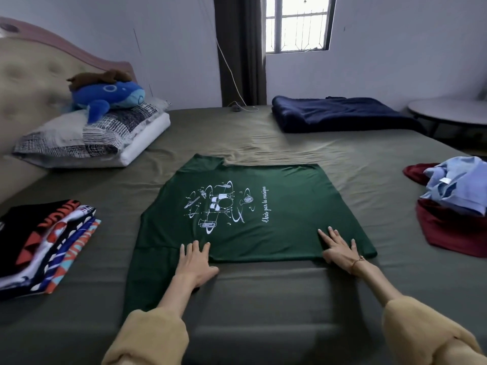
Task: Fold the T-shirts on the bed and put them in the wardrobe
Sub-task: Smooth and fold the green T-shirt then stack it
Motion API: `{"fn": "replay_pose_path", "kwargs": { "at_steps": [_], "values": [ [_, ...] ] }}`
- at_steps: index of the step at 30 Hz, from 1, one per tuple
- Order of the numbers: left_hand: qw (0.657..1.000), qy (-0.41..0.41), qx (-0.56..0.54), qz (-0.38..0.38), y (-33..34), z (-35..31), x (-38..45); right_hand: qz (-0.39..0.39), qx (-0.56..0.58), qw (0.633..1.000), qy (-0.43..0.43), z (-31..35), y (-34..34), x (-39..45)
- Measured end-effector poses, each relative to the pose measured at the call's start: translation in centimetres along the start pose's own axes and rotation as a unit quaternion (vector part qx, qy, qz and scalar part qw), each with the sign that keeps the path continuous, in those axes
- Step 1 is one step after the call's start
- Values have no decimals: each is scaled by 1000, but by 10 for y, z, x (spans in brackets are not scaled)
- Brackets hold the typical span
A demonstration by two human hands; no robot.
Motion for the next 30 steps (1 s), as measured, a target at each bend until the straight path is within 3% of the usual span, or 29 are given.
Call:
{"fn": "replay_pose_path", "kwargs": {
  "at_steps": [3,7,12,24,30],
  "values": [
    [996,8,50,-80,-11,-10,4,-47,-37,997,-40,-5,0,-5],
    [986,27,113,-122,-9,-19,10,-220,-111,964,-103,-13,-3,-9],
    [986,-2,131,-101,-1,-10,20,-224,-141,961,-81,-19,-9,-4],
    [994,-16,59,-91,-11,1,10,-187,-149,970,-38,-29,-22,-6],
    [990,-55,9,-133,-34,12,24,-253,-78,964,-22,-27,-50,2]
  ]
}}
Point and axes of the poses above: each hand's wrist, its own x-axis towards the middle knuckle, its own y-axis out of the palm, z = x × y, the point moved 3 cm from there along x, towards the middle knuckle, and after that the axes turned 6 degrees about x, right-handed, at the moved point
